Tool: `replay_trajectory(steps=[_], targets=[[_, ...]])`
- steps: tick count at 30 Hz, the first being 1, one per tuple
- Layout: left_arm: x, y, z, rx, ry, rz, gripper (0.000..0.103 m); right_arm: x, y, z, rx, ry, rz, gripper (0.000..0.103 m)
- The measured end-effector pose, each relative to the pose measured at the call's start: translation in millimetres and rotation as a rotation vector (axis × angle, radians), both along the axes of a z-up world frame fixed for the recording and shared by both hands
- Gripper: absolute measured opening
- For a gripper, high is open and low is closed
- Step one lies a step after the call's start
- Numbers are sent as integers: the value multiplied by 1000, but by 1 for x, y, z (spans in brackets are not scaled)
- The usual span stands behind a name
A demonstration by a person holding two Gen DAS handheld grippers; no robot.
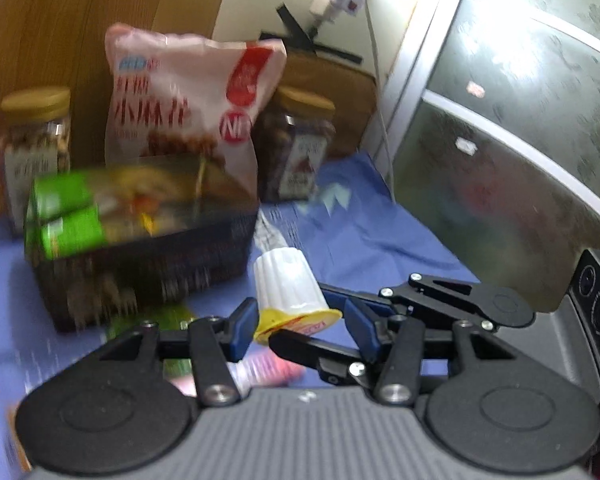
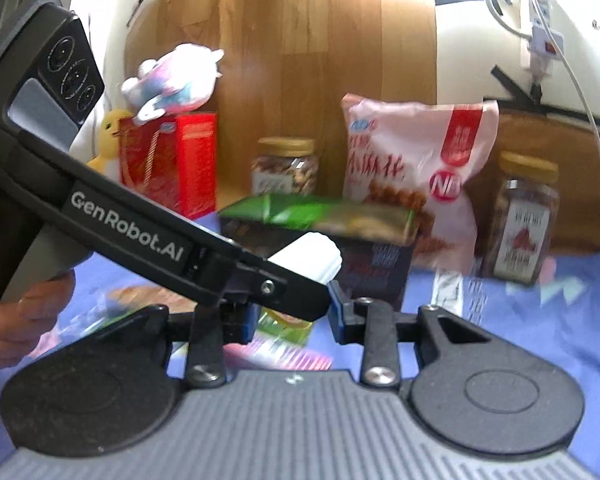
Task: Organize snacks
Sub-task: 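Carry the cup with the left tool into the black tin and release, then move the right tool to the pink UHA candy box and grasp it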
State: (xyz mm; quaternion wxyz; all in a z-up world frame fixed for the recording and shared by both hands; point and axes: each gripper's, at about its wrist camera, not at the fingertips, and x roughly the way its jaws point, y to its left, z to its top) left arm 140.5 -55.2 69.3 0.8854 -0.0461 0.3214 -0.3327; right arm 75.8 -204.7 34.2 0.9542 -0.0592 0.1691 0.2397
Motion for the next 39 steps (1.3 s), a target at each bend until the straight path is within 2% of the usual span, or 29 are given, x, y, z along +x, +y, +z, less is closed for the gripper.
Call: replay_trajectory(steps=[5, 9, 11, 12, 15, 20, 23, 24, 26, 28, 31, 32, 34, 36, 39], targets=[[56, -10, 14, -4, -47, 38, 49, 59, -6, 17, -7, -34, -14, 39], [103, -19, 6, -16, -14, 59, 49, 103, -11, 16, -3, -6, -47, 41], [118, -22, -2, -29, 18, 71, 49, 114, -9, 10, -26, -9, -72, 43], [122, -24, -6, -26, 24, 74, 49, 117, -7, 7, -40, -20, -85, 47], [127, -31, -17, 13, 26, 95, 49, 119, -5, -1, -56, -18, -92, 49], [113, -24, -13, -2, 26, 80, 54, 104, -12, 5, 1, -6, -73, 54], [76, -2, 0, -52, -15, 62, 52, 76, -19, 9, 40, -1, -30, 55], [65, 5, 2, -62, -18, 56, 52, 66, -24, 7, 68, 25, 8, 57], [42, 21, 0, -84, -7, 55, 52, 54, -26, -4, 113, 143, 111, 60], [20, 34, -8, -87, 16, 68, 54, 46, -18, -17, 84, 212, 165, 60], [0, 46, -25, -72, 56, 107, 54, 40, 1, -32, -53, 229, 155, 62], [-3, 49, -30, -67, 73, 122, 54, 38, 2, -33, -51, 215, 163, 63], [-8, 57, -40, -68, 118, 158, 54, 40, 6, -35, -85, 247, 174, 61], [-9, 64, -46, -57, 150, 192, 54, 38, 4, -37, -94, 286, 181, 48], [-6, 66, -53, -20, 166, 240, 54, 21, 3, -38, -128, 275, 193, 39]])
